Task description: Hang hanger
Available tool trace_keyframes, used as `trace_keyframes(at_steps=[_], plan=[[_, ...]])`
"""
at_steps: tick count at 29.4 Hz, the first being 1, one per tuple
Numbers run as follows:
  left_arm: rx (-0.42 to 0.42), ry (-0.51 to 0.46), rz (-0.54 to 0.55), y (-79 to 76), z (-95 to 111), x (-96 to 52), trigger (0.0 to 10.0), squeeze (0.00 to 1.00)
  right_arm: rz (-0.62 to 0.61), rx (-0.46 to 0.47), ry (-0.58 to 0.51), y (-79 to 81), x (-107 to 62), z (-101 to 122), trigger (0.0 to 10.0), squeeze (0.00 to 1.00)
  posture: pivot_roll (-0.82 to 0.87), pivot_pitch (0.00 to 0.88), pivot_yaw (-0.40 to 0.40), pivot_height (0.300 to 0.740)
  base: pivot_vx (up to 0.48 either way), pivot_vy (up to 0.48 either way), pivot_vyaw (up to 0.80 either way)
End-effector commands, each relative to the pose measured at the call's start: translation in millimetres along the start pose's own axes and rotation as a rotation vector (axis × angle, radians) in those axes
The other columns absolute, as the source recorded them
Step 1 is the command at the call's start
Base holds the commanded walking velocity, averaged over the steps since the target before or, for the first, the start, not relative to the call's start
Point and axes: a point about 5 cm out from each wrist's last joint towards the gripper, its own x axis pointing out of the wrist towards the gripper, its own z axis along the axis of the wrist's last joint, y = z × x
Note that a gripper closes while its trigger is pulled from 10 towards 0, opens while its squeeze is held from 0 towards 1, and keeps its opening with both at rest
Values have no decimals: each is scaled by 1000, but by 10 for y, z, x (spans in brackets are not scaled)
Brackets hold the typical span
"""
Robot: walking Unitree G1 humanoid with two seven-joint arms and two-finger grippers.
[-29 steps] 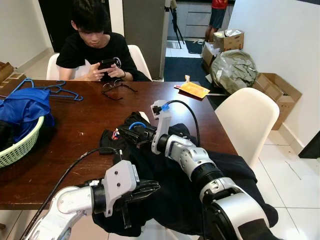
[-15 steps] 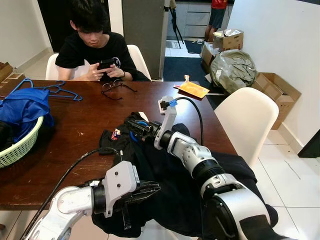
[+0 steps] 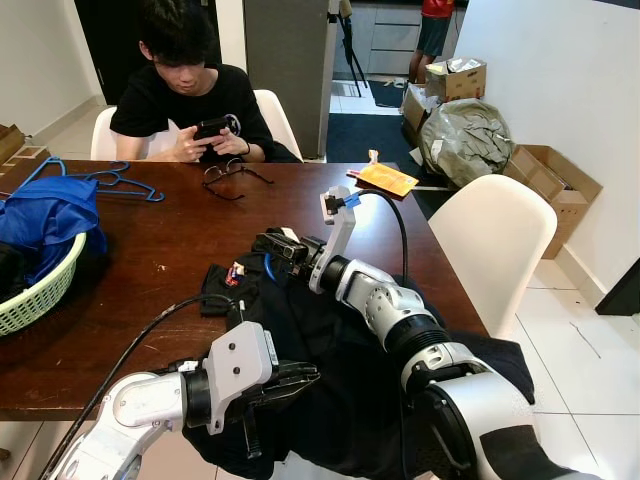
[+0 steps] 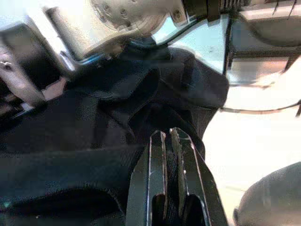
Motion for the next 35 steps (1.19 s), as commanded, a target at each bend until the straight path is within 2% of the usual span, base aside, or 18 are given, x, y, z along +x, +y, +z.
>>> trace_keyframes(at_steps=[1,4,6,7,9,10,12,13,14,15,16,18,20,22,24,26,28,35], plan=[[5,-15,8,24,53,-40,10000,0,-3,-23,7,-12,-6,40,0,0,195,11,-71,735,0,0,0],[-23,-59,135,233,123,-290,10000,0,18,-38,-2,-42,-56,113,0,0,197,12,-76,735,0,0,0],[-23,-59,135,233,123,-290,10000,0,18,-38,-2,-42,-56,113,0,0,197,12,-76,735,0,0,0],[0,-48,208,349,139,-428,10000,0,9,-42,-20,-59,-71,168,0,0,199,10,-84,735,0,0,0],[0,-48,208,349,139,-428,10000,0,9,-42,-20,-59,-71,168,0,0,199,10,-84,735,0,0,0],[40,-27,300,483,161,-575,10000,0,7,-49,-57,-58,-75,276,0,0,200,8,-86,735,0,0,0],[40,-27,300,483,161,-575,10000,0,7,-49,-57,-58,-75,276,0,0,200,8,-86,735,0,0,0],[90,-18,398,617,214,-735,10000,0,15,-53,-116,-44,-85,445,0,0,198,8,-88,735,0,0,0],[90,-18,398,617,214,-735,10000,0,15,-53,-116,-44,-85,445,0,0,198,8,-88,735,0,0,0],[136,-23,511,756,293,-912,10000,0,25,-53,-191,-31,-118,655,0,0,198,9,-89,735,0,0,0],[136,-23,511,756,293,-912,10000,0,25,-53,-191,-31,-118,655,0,0,198,9,-89,735,0,0,0],[270,-37,829,1093,591,-1504,10000,0,-4,-60,-426,-53,-367,1320,0,0,196,10,-89,735,0,0,0],[346,-33,1004,1213,763,-1848,10000,0,-31,-70,-542,-62,-546,1636,0,0,196,10,-89,735,0,0,0],[346,-33,1004,1213,763,-1848,10000,0,-31,-70,-542,-62,-546,1636,0,0,196,10,-89,735,0,0,0],[408,13,1123,1260,831,-2060,10000,0,-41,-76,-598,-66,-659,1790,0,0,191,8,-88,735,0,0,0],[408,13,1123,1260,831,-2060,10000,0,-41,-76,-598,-66,-659,1790,0,0,191,8,-88,735,0,0,0],[470,63,1255,1295,869,-2232,10000,0,-1,-145,-596,-21,-729,1883,0,0,186,4,-87,735,0,0,0],[500,80,1283,1331,862,-2257,10000,0,140,-309,-436,107,-653,1728,0,0,181,0,-82,735,0,0,0]])
